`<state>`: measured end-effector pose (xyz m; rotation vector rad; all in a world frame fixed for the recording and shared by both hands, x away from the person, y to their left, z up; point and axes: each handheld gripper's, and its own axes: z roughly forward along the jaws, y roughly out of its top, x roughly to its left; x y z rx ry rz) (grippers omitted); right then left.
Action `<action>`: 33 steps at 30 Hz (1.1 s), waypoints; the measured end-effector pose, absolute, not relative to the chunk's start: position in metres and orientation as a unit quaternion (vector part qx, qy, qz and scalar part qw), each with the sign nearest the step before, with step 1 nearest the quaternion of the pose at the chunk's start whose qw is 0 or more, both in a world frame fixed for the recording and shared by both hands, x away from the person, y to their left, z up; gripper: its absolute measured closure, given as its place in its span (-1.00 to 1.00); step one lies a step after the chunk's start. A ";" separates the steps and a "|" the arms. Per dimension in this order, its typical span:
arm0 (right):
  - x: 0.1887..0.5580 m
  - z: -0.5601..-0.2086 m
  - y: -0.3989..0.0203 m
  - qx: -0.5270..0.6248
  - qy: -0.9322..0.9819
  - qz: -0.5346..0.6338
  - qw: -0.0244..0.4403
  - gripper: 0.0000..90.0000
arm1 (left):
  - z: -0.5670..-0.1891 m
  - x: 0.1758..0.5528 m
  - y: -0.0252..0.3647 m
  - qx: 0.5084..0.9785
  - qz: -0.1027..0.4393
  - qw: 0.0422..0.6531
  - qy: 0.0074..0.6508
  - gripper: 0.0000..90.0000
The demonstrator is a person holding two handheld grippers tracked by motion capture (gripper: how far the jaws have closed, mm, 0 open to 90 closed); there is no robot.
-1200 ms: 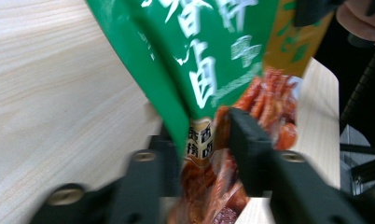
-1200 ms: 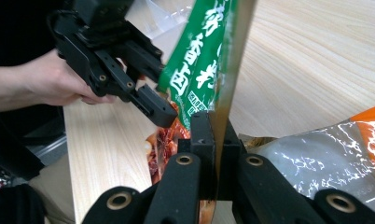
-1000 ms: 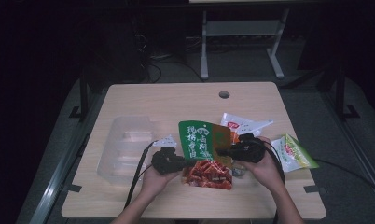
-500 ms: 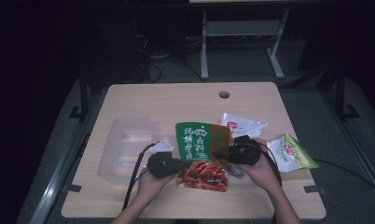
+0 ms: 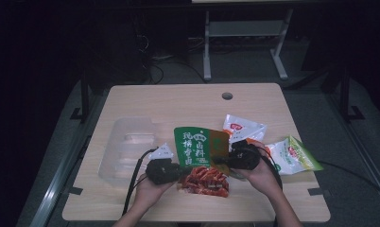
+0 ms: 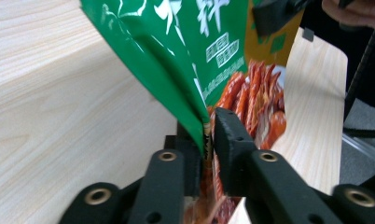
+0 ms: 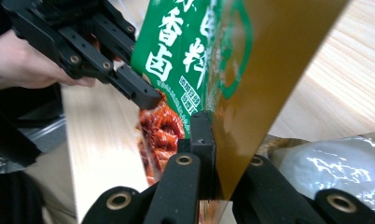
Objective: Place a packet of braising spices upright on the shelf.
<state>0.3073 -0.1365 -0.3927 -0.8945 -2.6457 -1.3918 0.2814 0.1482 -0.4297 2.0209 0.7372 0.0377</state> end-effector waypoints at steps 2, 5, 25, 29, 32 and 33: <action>0.302 -0.388 -0.137 -0.285 -0.846 -0.451 0.008 0.98 | -0.429 0.277 0.149 0.829 0.015 0.471 0.300 0.56; 0.295 -0.380 -0.137 -0.274 -0.848 -0.454 -0.003 0.98 | -0.429 0.271 0.150 0.836 0.028 0.462 0.295 0.40; 0.281 -0.359 -0.144 -0.275 -0.845 -0.456 -0.044 0.99 | -0.428 0.242 0.162 0.849 0.057 0.454 0.265 -0.16; 0.282 -0.357 -0.142 -0.273 -0.846 -0.456 -0.048 0.99 | -0.430 0.241 0.160 0.851 0.049 0.455 0.258 -0.20; 0.283 -0.355 -0.141 -0.271 -0.846 -0.456 -0.053 0.99 | -0.430 0.241 0.161 0.850 0.046 0.458 0.257 -0.26; 0.283 -0.354 -0.140 -0.271 -0.846 -0.457 -0.054 0.99 | -0.430 0.241 0.161 0.849 0.045 0.459 0.256 -0.27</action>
